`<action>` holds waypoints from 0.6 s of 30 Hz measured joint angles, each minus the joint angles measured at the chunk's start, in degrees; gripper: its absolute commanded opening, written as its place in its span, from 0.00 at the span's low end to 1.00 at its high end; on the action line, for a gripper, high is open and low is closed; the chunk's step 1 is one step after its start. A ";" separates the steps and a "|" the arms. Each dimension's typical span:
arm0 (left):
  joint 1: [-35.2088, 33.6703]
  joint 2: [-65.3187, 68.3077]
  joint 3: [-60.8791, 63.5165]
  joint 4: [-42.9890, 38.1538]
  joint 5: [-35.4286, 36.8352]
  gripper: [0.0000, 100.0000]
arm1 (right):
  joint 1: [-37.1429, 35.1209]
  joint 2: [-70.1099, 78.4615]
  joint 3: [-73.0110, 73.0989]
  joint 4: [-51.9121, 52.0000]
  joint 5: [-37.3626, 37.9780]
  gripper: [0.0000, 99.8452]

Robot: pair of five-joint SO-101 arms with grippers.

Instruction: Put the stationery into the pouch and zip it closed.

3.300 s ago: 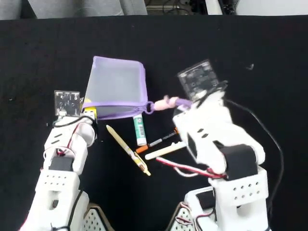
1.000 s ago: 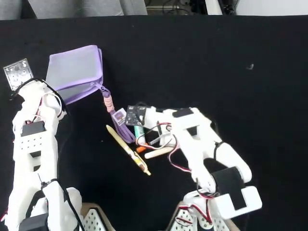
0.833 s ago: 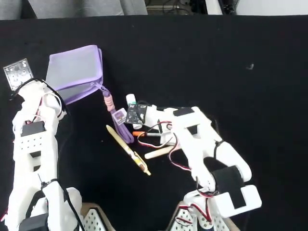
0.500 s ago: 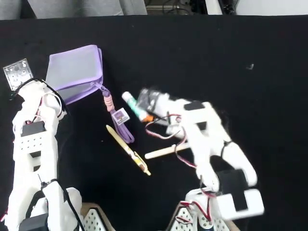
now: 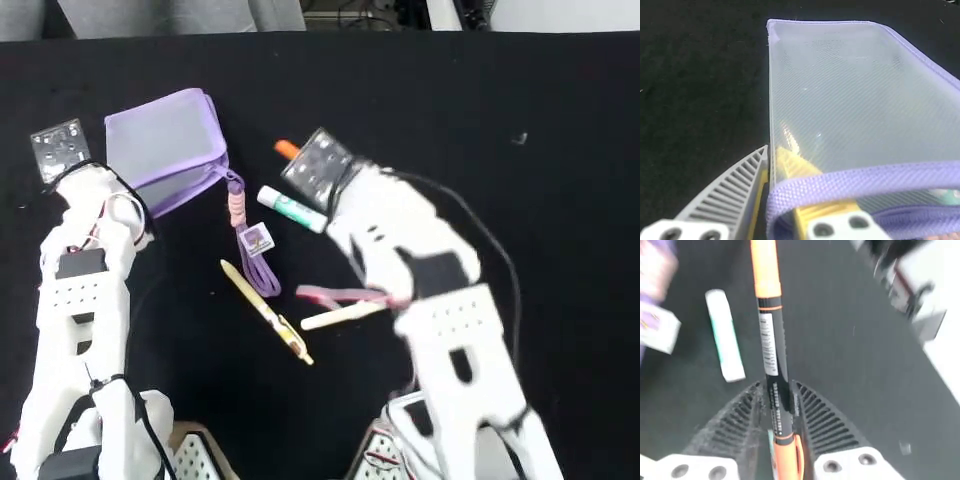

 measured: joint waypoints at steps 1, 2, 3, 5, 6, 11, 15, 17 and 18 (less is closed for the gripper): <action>0.62 0.00 -0.09 0.18 0.00 0.03 | -2.11 -2.11 0.88 -0.88 -1.58 0.01; 1.23 0.00 -0.09 0.26 0.00 0.03 | -4.13 -4.40 2.11 -2.29 -3.25 0.01; 1.85 0.00 -0.09 0.26 0.00 0.03 | -5.89 -6.59 3.52 -4.22 -4.92 0.01; 2.64 0.00 -0.09 0.26 0.00 0.03 | -8.35 -10.73 7.21 -9.14 -8.53 0.01; 2.99 0.00 -0.09 0.26 0.00 0.03 | -9.58 -12.66 9.41 -12.31 -10.11 0.01; 3.25 0.00 -0.09 0.26 0.00 0.03 | -13.63 -19.78 22.95 -31.74 -16.35 0.01; 3.78 0.00 -0.18 0.26 0.00 0.03 | -14.33 -23.30 32.62 -46.42 -19.78 0.01; 4.75 0.00 -0.35 1.05 0.00 0.03 | -14.33 -24.70 35.60 -51.69 -21.89 0.01; 5.27 0.00 -0.97 1.85 0.00 0.03 | -14.33 -25.41 36.57 -53.80 -23.12 0.01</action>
